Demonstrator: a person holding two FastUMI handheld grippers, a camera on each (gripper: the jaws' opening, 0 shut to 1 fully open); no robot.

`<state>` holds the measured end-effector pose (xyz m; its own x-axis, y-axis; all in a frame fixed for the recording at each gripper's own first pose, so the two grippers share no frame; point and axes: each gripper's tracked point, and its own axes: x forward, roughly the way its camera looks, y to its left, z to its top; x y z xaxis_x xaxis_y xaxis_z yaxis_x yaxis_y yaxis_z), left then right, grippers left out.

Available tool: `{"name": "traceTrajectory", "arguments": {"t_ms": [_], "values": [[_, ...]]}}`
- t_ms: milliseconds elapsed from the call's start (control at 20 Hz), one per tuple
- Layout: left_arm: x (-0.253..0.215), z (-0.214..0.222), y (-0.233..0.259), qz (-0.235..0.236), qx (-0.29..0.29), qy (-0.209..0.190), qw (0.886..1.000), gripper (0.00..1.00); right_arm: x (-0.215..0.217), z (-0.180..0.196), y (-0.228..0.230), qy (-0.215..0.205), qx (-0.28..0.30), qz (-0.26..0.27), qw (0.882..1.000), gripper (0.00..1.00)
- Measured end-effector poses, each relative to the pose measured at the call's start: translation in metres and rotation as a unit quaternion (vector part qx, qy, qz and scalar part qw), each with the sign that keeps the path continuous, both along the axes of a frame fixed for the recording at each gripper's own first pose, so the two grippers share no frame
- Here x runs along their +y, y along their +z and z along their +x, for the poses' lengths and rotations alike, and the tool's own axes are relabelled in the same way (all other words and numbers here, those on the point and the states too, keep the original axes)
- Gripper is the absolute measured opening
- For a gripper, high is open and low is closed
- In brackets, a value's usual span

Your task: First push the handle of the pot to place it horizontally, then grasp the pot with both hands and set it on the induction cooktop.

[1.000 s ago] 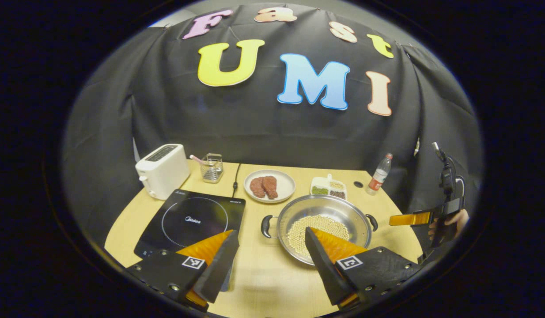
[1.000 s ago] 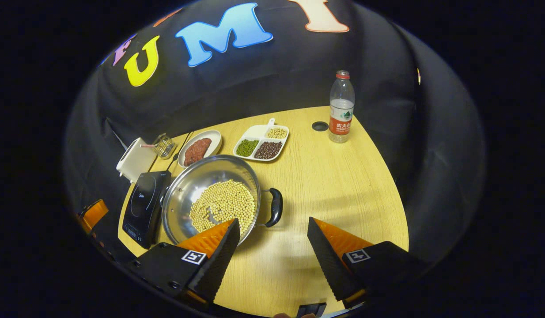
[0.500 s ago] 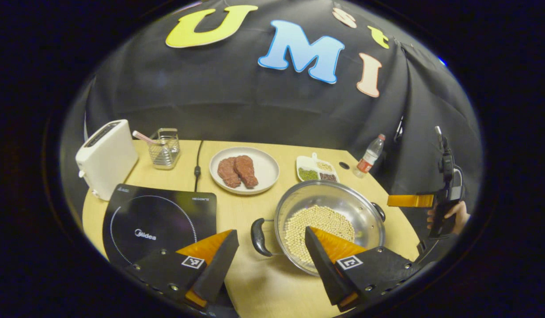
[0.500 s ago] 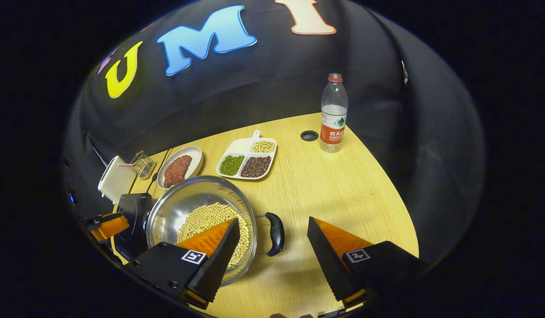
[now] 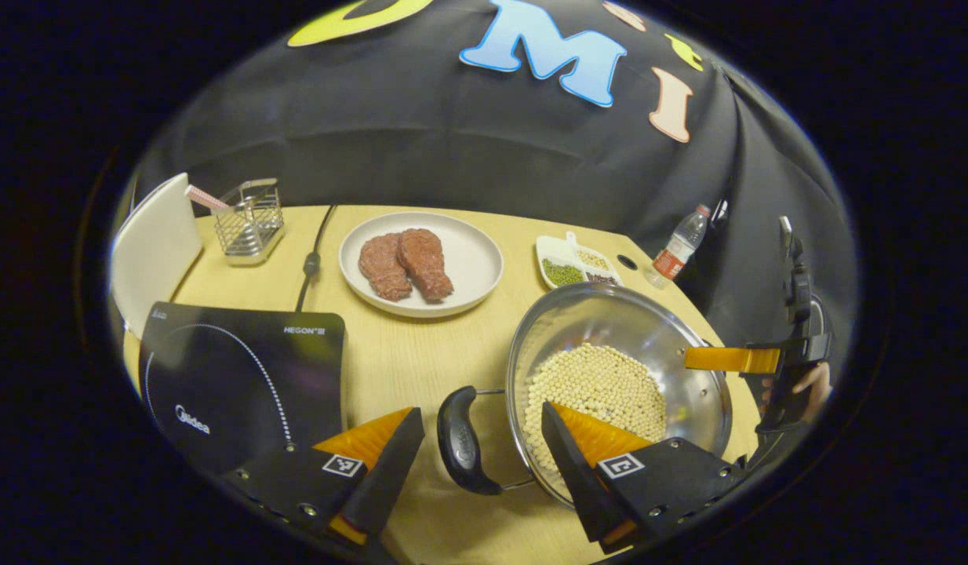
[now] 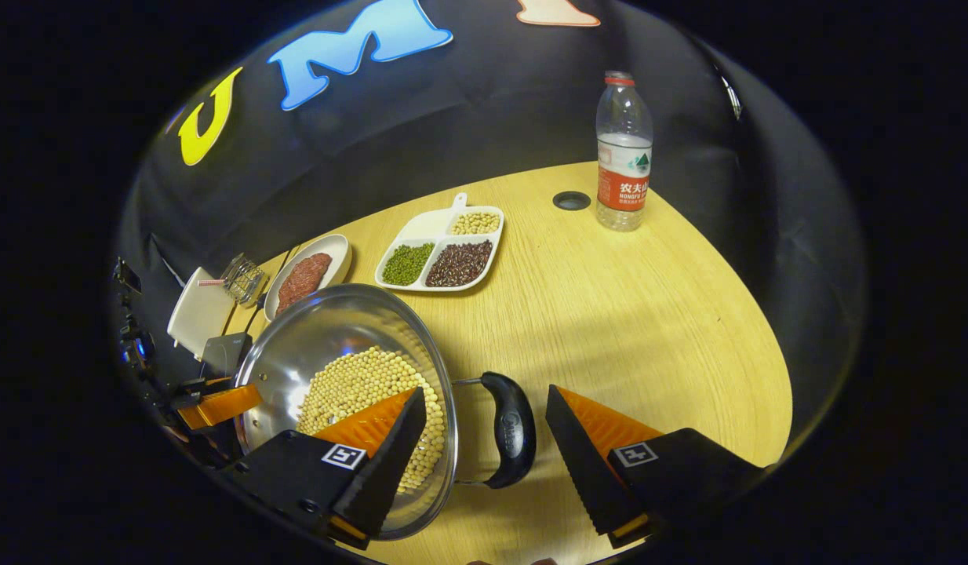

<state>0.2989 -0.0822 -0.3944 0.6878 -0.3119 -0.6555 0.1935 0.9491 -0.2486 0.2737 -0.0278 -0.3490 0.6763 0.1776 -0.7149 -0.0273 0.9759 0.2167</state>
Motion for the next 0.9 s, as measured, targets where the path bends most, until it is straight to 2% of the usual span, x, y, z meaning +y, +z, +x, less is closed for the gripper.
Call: {"name": "traceTrajectory", "arguments": {"t_ms": [50,100,150,200,250,350,400,550,750,900], "values": [[-0.003,0.002,-0.006,-0.006,0.006,-0.003,1.0,0.9,0.002,0.001,-0.005,0.0,0.006,0.007,1.0,0.93],[-0.006,0.003,-0.01,-0.01,0.01,-0.001,1.0,0.86,0.006,0.001,-0.009,0.002,0.012,0.018,1.0,0.98],[-0.006,0.003,-0.015,-0.008,0.017,0.005,1.0,0.72,0.009,0.001,-0.013,0.005,0.017,0.026,1.0,0.89],[-0.009,0.002,-0.02,-0.015,0.024,0.004,1.0,0.62,0.009,0.001,-0.018,0.002,0.02,0.019,1.0,0.87],[-0.008,0.002,-0.019,-0.015,0.026,0.007,1.0,0.61,0.005,0.001,-0.018,0.003,0.02,0.015,1.0,0.65],[-0.01,0.005,-0.022,-0.026,0.026,0.014,0.999,0.63,0.004,0.001,-0.02,0.004,0.019,0.012,1.0,0.58],[-0.011,0.005,-0.023,-0.034,0.029,0.016,0.999,0.62,0.004,-0.001,-0.021,0.008,0.016,0.012,1.0,0.65],[-0.011,0.003,-0.025,-0.055,0.052,0.037,0.996,0.57,0.004,-0.001,-0.021,0.003,0.023,0.014,1.0,0.61],[-0.011,0.004,-0.025,-0.054,0.052,0.036,0.997,0.51,0.004,-0.004,-0.021,0.003,0.026,0.015,1.0,0.53],[-0.013,0.002,-0.028,-0.048,0.056,0.03,0.997,0.52,0.003,-0.012,-0.021,0.005,0.025,0.007,1.0,0.58]]}}
